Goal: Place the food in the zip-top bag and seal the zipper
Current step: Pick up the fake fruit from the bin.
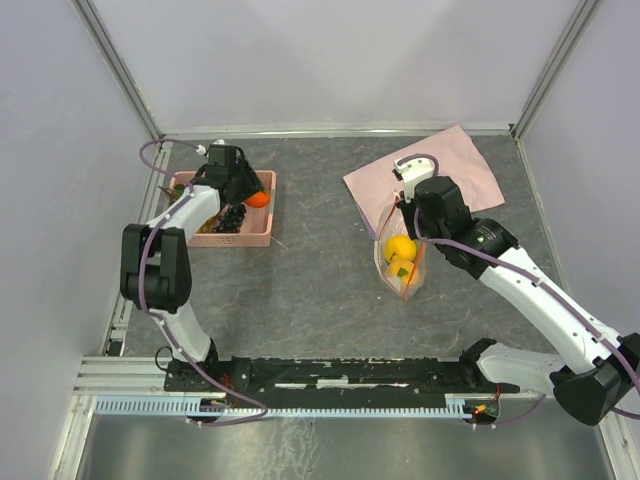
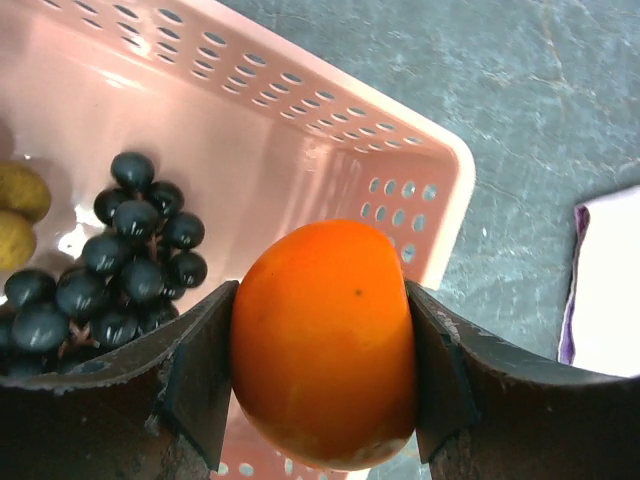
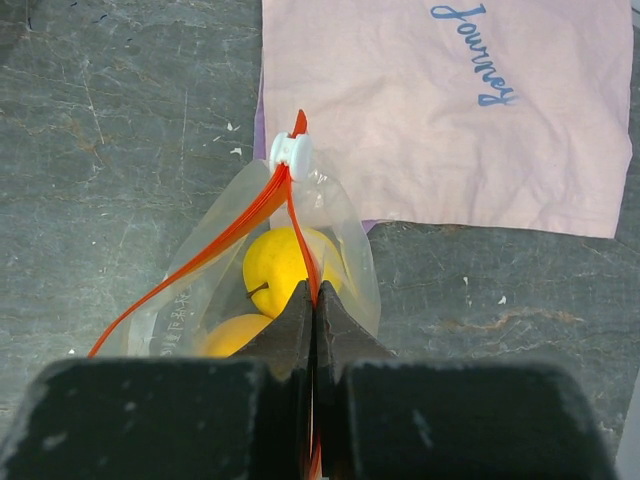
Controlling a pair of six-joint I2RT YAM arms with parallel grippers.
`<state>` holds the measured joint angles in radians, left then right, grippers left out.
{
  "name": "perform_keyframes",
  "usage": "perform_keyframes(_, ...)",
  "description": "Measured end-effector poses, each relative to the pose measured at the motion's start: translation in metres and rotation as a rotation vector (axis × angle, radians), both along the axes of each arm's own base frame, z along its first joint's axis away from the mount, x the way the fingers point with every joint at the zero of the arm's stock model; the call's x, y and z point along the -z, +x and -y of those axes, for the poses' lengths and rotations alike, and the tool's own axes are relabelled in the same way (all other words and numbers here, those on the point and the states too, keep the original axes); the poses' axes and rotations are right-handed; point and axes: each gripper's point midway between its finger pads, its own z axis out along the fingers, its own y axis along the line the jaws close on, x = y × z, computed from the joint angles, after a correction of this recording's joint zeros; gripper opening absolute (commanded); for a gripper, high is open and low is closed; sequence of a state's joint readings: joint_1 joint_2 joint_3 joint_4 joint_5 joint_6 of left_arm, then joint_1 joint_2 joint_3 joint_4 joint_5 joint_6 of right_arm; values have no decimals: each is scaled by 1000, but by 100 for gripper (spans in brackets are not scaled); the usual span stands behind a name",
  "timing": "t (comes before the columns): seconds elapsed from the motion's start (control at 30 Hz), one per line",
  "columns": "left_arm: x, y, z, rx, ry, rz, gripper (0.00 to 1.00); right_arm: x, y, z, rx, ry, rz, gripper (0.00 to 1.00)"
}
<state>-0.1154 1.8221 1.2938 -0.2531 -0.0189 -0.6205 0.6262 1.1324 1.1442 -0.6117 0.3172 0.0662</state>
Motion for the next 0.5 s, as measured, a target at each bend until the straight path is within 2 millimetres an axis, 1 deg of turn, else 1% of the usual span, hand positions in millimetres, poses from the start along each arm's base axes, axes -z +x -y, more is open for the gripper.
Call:
perform_keyframes(0.1,-19,-15,12,20,12,40,34,-1,-1,0,1,6,-5,1)
perform_keyframes(0.17,-35,-26,24,42,17,77,34,-2,-2,0,1,3,-10,2)
perform_keyframes(0.23,-50,-37,41,74,20,119,34,-5,-3,1,1,3,-13,2)
perform_keyframes(0.37,-79,-66,80,160,-8,204,33,-10,-2,-1,2,11,-11,2)
perform_keyframes(0.43,-92,-82,96,200,-25,238,32,-9,-3,-1,0,13,-17,2)
perform_keyframes(0.5,-104,-93,106,230,-41,271,32,-9,-3,-3,-3,17,-25,2)
